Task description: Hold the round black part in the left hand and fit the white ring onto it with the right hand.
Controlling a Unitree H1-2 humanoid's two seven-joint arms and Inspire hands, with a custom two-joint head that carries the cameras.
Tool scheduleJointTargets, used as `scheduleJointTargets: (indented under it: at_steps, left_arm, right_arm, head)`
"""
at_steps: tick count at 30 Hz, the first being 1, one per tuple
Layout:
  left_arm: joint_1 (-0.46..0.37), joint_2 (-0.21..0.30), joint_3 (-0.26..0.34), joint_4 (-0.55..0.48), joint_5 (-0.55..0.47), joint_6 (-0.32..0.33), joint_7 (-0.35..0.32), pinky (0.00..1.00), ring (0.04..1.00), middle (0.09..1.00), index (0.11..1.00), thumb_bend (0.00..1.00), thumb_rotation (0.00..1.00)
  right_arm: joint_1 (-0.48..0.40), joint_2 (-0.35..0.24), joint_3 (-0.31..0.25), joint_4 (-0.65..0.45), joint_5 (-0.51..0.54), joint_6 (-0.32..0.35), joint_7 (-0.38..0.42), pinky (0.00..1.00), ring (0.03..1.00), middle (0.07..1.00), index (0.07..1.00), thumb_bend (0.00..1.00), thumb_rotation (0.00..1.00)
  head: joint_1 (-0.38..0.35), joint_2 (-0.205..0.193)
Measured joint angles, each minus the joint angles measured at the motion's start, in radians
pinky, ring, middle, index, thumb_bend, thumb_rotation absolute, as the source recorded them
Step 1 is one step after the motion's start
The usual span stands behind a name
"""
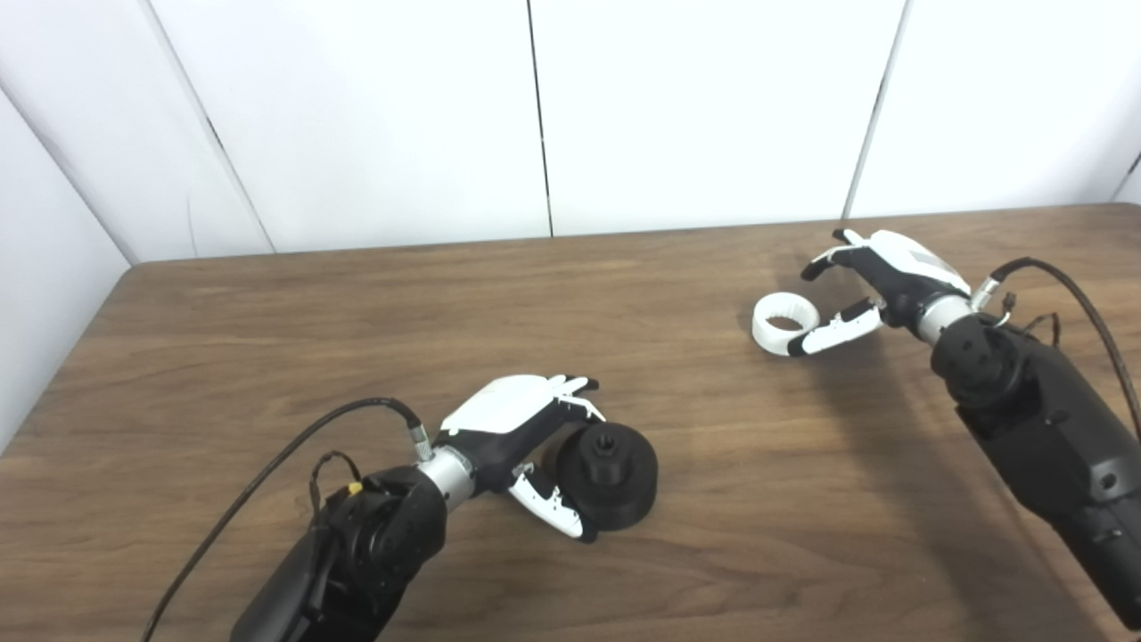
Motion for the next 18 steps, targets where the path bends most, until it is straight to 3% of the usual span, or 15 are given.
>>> scheduleJointTargets:
  at_steps: [18]
  left_arm:
    - [0.0, 0.0, 0.003, 0.002, 0.0, -0.007, -0.001, 0.99, 1.0, 0.988, 0.702, 0.93, 0.25]
  right_arm:
    - [-0.015, 0.019, 0.034, 0.025, -0.036, -0.03, 0.03, 1.0, 1.0, 0.978, 0.739, 0.97, 0.35]
  head:
    - [0.002, 0.002]
